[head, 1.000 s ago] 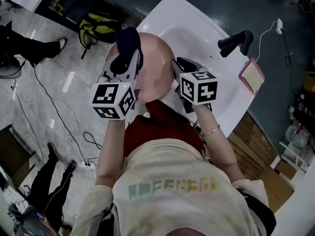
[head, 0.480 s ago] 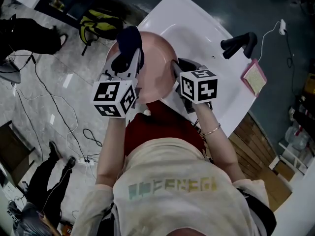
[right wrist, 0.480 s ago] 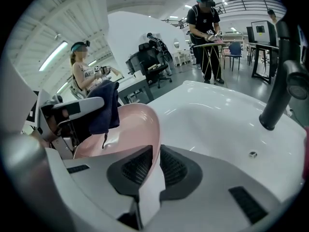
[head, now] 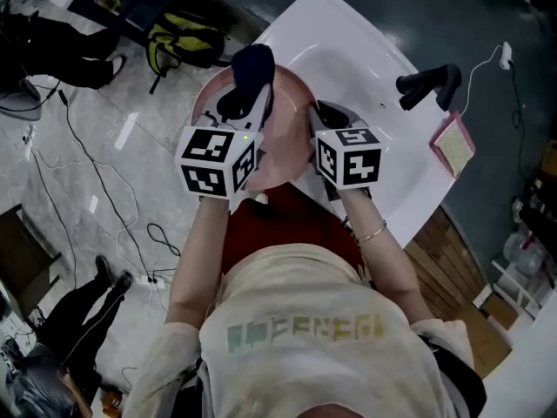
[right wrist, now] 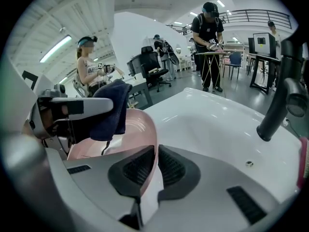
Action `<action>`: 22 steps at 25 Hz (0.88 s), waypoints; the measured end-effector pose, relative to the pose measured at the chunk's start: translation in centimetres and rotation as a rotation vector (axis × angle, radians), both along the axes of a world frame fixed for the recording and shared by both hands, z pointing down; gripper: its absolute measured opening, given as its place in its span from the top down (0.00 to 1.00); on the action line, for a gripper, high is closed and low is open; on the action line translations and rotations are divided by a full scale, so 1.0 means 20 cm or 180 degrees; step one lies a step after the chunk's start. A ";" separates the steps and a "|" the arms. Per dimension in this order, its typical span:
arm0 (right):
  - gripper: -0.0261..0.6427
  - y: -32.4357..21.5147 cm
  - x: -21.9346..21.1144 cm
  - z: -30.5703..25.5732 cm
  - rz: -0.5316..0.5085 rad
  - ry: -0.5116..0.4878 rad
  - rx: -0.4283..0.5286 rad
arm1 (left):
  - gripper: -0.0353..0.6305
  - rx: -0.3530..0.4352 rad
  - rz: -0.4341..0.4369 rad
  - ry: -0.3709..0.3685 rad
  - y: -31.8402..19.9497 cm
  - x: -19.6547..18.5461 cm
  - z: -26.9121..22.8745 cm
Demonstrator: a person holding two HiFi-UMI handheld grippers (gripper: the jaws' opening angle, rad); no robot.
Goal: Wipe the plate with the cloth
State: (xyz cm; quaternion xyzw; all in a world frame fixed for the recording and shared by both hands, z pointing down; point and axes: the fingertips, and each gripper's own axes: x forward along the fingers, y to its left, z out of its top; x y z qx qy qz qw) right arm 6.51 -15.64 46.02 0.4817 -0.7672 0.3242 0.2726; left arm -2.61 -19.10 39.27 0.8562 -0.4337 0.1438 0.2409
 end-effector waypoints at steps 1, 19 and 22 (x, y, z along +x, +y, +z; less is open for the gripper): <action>0.88 0.00 0.00 -0.01 0.0001 0.0002 0.0010 | 0.83 -0.0031 0.0064 -0.0015 0.00 0.03 0.00; 0.88 -0.04 0.00 0.00 0.0031 0.0105 0.0089 | 0.83 -0.0492 0.0875 -0.0659 0.01 0.37 0.22; 0.88 -0.04 0.01 0.02 0.0034 0.0093 0.0081 | 0.83 -0.0547 0.0827 -0.0736 0.00 0.36 0.27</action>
